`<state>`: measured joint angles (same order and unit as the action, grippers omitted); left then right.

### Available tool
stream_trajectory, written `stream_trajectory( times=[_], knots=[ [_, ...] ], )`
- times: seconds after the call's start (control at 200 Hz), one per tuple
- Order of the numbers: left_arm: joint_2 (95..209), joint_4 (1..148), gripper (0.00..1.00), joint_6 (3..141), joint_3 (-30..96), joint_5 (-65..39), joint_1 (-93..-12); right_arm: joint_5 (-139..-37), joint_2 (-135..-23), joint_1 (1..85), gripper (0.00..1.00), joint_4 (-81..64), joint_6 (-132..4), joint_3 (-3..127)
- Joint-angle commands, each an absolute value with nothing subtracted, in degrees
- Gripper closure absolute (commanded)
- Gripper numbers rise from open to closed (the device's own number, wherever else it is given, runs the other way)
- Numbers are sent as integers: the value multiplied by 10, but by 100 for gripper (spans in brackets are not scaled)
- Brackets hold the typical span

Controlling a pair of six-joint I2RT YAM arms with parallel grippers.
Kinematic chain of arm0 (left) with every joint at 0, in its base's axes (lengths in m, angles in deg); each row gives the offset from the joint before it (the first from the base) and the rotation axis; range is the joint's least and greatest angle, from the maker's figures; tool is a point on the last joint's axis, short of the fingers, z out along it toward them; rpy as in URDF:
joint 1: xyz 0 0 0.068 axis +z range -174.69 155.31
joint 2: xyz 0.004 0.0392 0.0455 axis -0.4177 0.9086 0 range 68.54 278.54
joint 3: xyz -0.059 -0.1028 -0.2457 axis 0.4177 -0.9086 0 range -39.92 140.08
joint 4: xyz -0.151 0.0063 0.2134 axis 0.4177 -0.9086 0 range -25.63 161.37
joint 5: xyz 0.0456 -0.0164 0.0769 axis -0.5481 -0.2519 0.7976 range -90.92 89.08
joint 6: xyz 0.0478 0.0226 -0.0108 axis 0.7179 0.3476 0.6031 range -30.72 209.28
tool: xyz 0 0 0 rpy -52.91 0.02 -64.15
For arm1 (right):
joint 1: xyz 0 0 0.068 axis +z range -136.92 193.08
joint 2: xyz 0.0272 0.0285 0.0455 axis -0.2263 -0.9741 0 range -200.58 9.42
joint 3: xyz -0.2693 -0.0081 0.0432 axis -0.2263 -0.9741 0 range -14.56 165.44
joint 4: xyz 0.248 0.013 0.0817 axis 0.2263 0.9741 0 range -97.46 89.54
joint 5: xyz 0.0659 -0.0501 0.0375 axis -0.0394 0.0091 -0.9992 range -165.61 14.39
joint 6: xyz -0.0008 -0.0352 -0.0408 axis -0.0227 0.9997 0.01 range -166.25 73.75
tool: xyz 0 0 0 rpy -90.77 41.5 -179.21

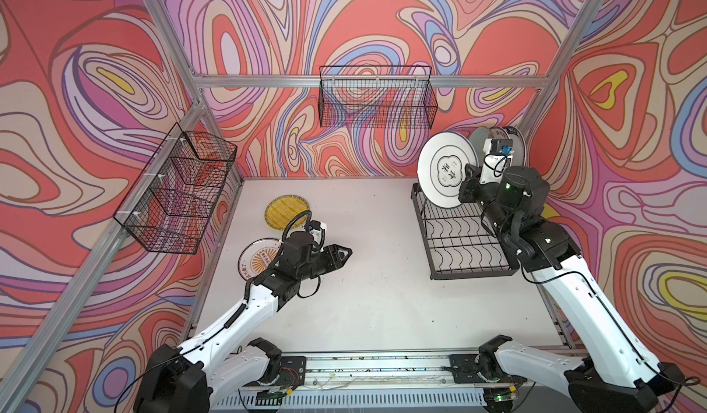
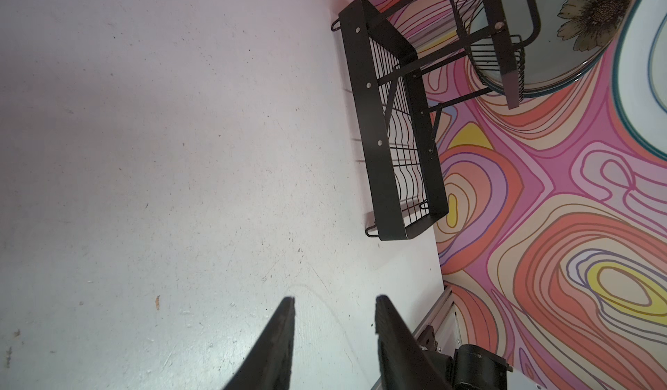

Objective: Load plates into a dish rack
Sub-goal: Place the plate on the dish rack.

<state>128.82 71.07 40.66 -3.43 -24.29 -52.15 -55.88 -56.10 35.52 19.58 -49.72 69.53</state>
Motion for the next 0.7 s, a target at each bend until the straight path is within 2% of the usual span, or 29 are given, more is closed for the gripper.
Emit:
stream_trajectory(
  times=[0.0,0.696],
  knots=[
    [1281,714,60,414,-31,-243,-524,-549,-565,341,100,190,-473,727],
    [1271,687,60,426,-21,-229,-525,-551,-692,232,100,214,-405,855]
  ],
)
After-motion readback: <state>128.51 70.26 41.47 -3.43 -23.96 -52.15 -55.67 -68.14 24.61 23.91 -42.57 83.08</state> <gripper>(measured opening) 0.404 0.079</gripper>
